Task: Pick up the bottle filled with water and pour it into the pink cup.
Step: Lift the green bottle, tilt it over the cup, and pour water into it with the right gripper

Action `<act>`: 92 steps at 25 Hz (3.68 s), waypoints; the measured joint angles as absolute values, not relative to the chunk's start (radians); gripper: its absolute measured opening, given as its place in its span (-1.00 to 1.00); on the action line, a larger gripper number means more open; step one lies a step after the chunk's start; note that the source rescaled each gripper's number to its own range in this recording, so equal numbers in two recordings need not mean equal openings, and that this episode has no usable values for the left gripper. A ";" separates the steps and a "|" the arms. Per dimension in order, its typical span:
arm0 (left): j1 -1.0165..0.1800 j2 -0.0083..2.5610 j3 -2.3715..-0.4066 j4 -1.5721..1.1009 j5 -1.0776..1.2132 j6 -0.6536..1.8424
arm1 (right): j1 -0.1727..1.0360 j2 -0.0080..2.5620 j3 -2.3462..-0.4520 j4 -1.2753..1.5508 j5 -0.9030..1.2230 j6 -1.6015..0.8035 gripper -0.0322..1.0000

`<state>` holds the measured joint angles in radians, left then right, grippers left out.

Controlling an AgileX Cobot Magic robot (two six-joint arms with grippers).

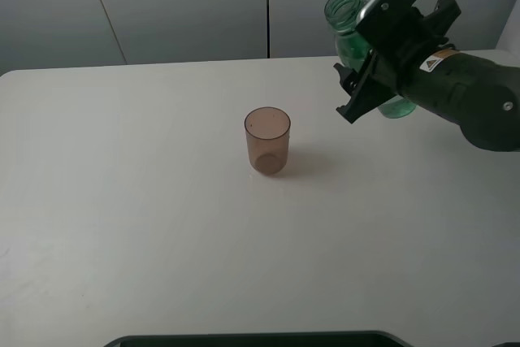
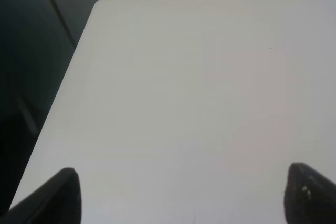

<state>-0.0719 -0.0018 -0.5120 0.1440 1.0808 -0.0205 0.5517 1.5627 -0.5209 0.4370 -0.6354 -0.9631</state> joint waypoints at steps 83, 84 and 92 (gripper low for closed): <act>-0.072 -0.002 -0.512 0.144 1.081 -0.016 | 0.606 1.777 -0.666 0.670 -0.718 -1.962 -0.94; -0.072 -0.002 -0.512 0.144 1.081 -0.016 | 0.606 1.777 -0.666 0.670 -0.719 -1.964 -0.94; -0.072 -0.002 -0.512 0.144 1.081 -0.016 | 0.606 1.777 -0.666 0.670 -0.719 -1.993 -0.94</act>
